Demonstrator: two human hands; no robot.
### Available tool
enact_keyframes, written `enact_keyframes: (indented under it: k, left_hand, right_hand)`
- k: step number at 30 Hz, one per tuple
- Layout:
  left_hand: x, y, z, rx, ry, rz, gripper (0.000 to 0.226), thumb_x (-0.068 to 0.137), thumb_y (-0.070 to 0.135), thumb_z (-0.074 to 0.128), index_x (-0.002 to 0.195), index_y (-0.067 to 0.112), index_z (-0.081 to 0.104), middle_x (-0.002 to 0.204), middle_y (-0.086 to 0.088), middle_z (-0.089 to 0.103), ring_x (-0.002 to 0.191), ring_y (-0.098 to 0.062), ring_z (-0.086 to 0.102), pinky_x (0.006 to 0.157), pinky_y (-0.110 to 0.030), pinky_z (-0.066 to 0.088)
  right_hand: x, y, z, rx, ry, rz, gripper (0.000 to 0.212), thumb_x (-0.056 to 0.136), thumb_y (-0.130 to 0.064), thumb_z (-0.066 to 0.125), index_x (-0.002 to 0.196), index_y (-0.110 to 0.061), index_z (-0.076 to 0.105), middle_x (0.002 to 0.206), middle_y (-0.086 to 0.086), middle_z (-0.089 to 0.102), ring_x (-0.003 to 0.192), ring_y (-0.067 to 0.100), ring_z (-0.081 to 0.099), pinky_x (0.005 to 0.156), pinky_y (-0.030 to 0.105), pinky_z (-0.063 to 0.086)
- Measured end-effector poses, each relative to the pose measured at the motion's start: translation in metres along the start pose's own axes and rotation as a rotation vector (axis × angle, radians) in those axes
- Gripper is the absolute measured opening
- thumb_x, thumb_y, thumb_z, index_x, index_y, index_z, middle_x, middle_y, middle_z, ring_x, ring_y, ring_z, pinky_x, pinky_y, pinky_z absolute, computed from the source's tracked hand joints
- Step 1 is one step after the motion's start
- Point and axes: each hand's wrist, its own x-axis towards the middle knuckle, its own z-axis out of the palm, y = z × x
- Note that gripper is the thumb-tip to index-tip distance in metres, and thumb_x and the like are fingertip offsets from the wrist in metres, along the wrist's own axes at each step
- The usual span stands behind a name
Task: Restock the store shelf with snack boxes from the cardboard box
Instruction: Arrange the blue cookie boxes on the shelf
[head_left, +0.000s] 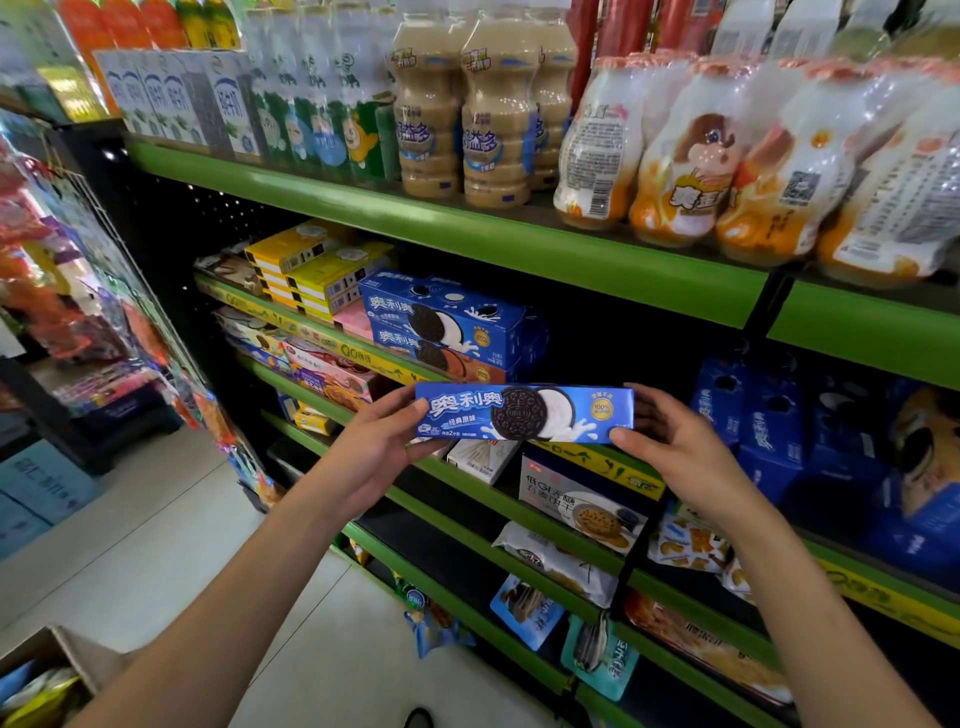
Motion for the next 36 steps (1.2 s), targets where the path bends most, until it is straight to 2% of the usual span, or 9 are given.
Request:
enact_keyframes:
  k: [4,8,10,15,22,26,29,33,36]
  left_hand:
    - [0.003,0.001,0.002,-0.009,0.008,-0.005,0.062,0.074,0.027,0.081,0.127,0.007,0.058,0.121,-0.014,0.069,0.111,-0.026,0.067,0.085,-0.037,0.057]
    - [0.005,0.001,0.003,-0.018,0.004,0.000,0.058,0.077,0.024,0.079,0.128,0.007,0.058,0.122,-0.013,0.068,0.111,-0.026,0.067,0.085,-0.037,0.057]
    - [0.004,0.000,0.003,-0.025,0.005,0.001,0.055,0.076,0.023,0.079,0.126,0.007,0.060,0.122,-0.014,0.068,0.111,-0.026,0.067,0.084,-0.037,0.058]
    - [0.001,0.000,0.003,-0.019,-0.008,0.009,0.049,0.081,0.020,0.073,0.126,0.007,0.060,0.123,-0.015,0.068,0.112,-0.027,0.066,0.084,-0.037,0.058]
    - [-0.003,0.004,0.008,0.021,0.008,0.011,0.043,0.085,0.018,0.067,0.126,0.006,0.060,0.122,-0.015,0.068,0.110,-0.027,0.067,0.084,-0.036,0.057]
    - [-0.003,0.007,0.007,0.105,0.034,0.004,0.048,0.083,0.023,0.071,0.128,0.011,0.061,0.122,-0.012,0.068,0.112,-0.027,0.065,0.087,-0.040,0.057]
    - [-0.002,0.009,0.007,0.129,0.062,-0.007,0.051,0.076,0.029,0.077,0.123,0.016,0.064,0.119,-0.010,0.070,0.110,-0.025,0.066,0.083,-0.038,0.058]
    - [-0.003,0.011,0.009,0.153,0.053,-0.003,0.042,0.076,0.030,0.078,0.116,0.022,0.069,0.116,-0.009,0.071,0.106,-0.022,0.068,0.079,-0.035,0.059]
    - [-0.003,0.011,0.010,0.164,0.060,-0.004,0.055,0.074,0.032,0.078,0.125,0.018,0.063,0.116,-0.008,0.071,0.106,-0.021,0.068,0.079,-0.035,0.059]
  right_hand:
    - [0.001,0.003,-0.001,0.013,0.004,-0.001,0.053,0.074,-0.044,0.071,0.124,-0.045,0.053,0.113,-0.023,0.067,0.110,0.002,0.063,0.091,0.027,0.052]
    - [0.001,0.007,-0.002,0.047,0.009,0.020,0.062,0.074,-0.042,0.073,0.132,-0.033,0.052,0.116,-0.020,0.067,0.113,0.003,0.062,0.095,0.031,0.051]
    - [0.001,0.008,-0.003,0.048,0.000,0.028,0.064,0.074,-0.042,0.073,0.133,-0.033,0.051,0.116,-0.019,0.067,0.112,0.003,0.063,0.096,0.032,0.050]
    - [0.001,0.009,-0.003,0.053,-0.014,0.060,0.056,0.074,-0.041,0.073,0.125,-0.045,0.050,0.116,-0.021,0.067,0.111,0.000,0.062,0.095,0.029,0.051]
    - [0.001,0.010,-0.004,0.093,-0.025,0.061,0.055,0.073,-0.040,0.074,0.123,-0.045,0.050,0.113,-0.021,0.067,0.110,0.001,0.063,0.090,0.025,0.052]
    - [0.002,0.013,-0.005,0.107,-0.027,0.062,0.058,0.071,-0.043,0.075,0.123,-0.046,0.050,0.113,-0.021,0.067,0.110,0.001,0.063,0.093,0.030,0.050]
    - [0.002,0.014,-0.005,0.114,-0.028,0.062,0.059,0.070,-0.044,0.076,0.122,-0.047,0.051,0.112,-0.020,0.067,0.110,0.002,0.063,0.093,0.031,0.050]
    - [0.001,0.013,-0.006,0.126,-0.031,0.067,0.059,0.066,-0.046,0.078,0.119,-0.052,0.052,0.111,-0.022,0.067,0.109,0.001,0.063,0.087,0.026,0.051]
    - [0.000,0.011,-0.006,0.130,-0.031,0.067,0.056,0.066,-0.046,0.079,0.114,-0.059,0.054,0.112,-0.020,0.067,0.108,0.001,0.063,0.088,0.027,0.050]
